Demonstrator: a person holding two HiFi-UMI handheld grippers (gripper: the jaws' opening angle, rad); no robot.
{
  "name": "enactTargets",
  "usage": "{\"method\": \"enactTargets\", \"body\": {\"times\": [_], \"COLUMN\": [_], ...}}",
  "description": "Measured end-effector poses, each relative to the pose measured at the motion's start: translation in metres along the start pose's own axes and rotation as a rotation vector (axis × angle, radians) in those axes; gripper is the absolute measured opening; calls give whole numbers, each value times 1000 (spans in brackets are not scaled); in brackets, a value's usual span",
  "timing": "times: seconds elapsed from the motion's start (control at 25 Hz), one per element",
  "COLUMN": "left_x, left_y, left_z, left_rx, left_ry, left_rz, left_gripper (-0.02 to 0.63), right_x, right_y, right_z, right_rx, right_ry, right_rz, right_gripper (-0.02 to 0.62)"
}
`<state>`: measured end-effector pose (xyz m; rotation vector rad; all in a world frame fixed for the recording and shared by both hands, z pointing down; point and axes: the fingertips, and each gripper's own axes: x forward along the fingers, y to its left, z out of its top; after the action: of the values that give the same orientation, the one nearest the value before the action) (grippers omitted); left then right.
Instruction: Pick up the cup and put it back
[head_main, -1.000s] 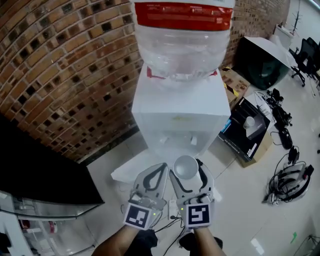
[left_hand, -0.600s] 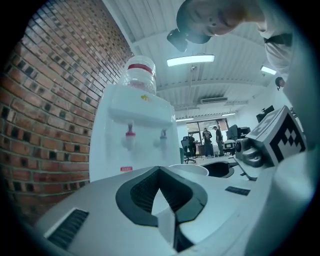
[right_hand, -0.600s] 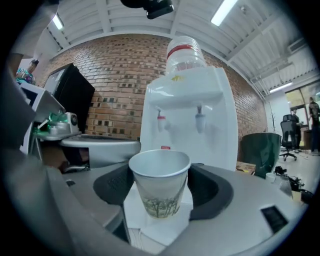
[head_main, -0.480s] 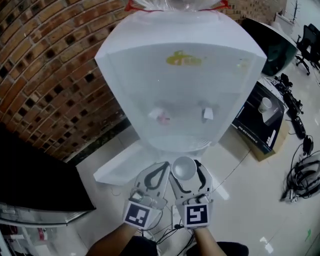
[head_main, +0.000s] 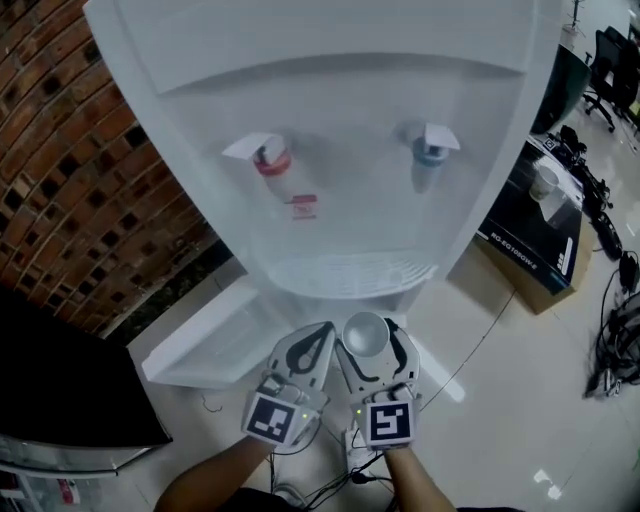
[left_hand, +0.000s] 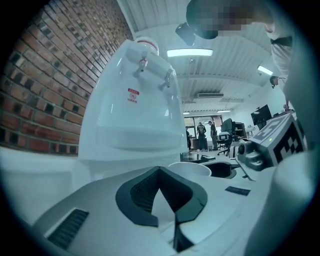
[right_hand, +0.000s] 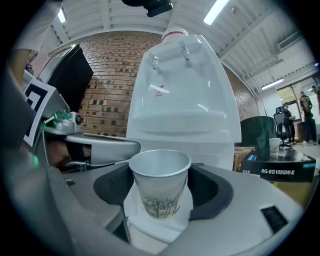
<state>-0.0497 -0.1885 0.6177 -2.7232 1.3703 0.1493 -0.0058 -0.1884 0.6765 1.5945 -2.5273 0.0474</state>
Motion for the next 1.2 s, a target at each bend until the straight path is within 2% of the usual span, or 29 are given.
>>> {"method": "enactTargets", "body": {"times": [0.24, 0.48, 0.84, 1.08, 1.12, 1.2], "left_x": [10, 12, 5, 3, 3, 2], "left_y": [5, 13, 19, 20, 21, 22], "left_z": [-56, -90, -103, -110, -112, -114], "left_rx": [8, -9, -3, 3, 3, 1], "left_ry": [43, 78, 99, 110, 113, 117], "left_rz": [-26, -7, -3, -12, -10, -9], "left_gripper": [2, 2, 2, 2, 2, 2], "right_x": [49, 102, 162, 174, 175, 175], "right_y": [-11, -12, -26, -30, -30, -32], "right_z": [-69, -121, -168, -179, -180, -182], "right_rx": [72, 38, 70, 76, 77, 79], "right_ry": [-7, 2, 30, 44, 52, 60], "right_rz": [-16, 0, -11, -13, -10, -12], "right_gripper": [344, 344, 347, 351, 393, 400]}}
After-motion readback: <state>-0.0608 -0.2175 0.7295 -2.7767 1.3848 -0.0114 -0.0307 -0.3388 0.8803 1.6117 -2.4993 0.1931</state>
